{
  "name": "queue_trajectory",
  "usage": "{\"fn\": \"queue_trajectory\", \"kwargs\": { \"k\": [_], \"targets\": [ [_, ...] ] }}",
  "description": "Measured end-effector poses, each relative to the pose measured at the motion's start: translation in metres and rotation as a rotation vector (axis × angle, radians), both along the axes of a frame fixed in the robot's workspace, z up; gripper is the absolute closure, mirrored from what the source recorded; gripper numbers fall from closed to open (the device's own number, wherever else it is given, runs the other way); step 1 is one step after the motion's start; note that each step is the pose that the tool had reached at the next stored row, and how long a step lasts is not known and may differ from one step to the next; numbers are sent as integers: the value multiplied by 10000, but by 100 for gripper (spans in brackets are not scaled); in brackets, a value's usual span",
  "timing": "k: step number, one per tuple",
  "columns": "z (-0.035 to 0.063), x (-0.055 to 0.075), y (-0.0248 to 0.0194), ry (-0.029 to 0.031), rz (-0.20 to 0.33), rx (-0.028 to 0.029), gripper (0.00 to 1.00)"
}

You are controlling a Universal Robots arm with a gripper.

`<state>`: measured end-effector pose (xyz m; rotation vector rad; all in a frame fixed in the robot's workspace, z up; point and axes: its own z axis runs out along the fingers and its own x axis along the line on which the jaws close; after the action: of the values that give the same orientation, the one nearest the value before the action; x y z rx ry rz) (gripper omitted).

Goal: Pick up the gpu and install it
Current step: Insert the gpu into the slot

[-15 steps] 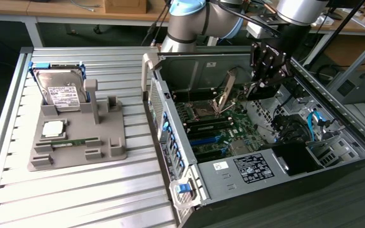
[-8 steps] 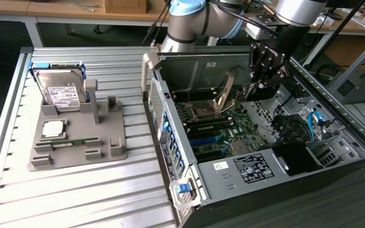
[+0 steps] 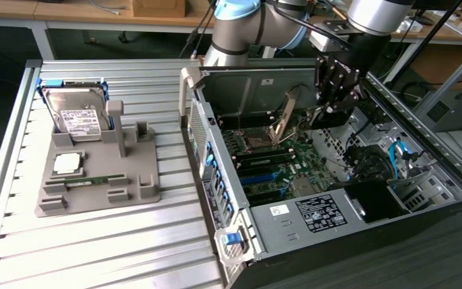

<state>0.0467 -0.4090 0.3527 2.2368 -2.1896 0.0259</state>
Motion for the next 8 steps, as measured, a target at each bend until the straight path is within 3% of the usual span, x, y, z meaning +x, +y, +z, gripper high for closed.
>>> {"fn": "queue_trajectory", "kwargs": {
  "k": [8],
  "targets": [
    [-26, -12, -6, 0, 0, 0, 73]
  ]
}}
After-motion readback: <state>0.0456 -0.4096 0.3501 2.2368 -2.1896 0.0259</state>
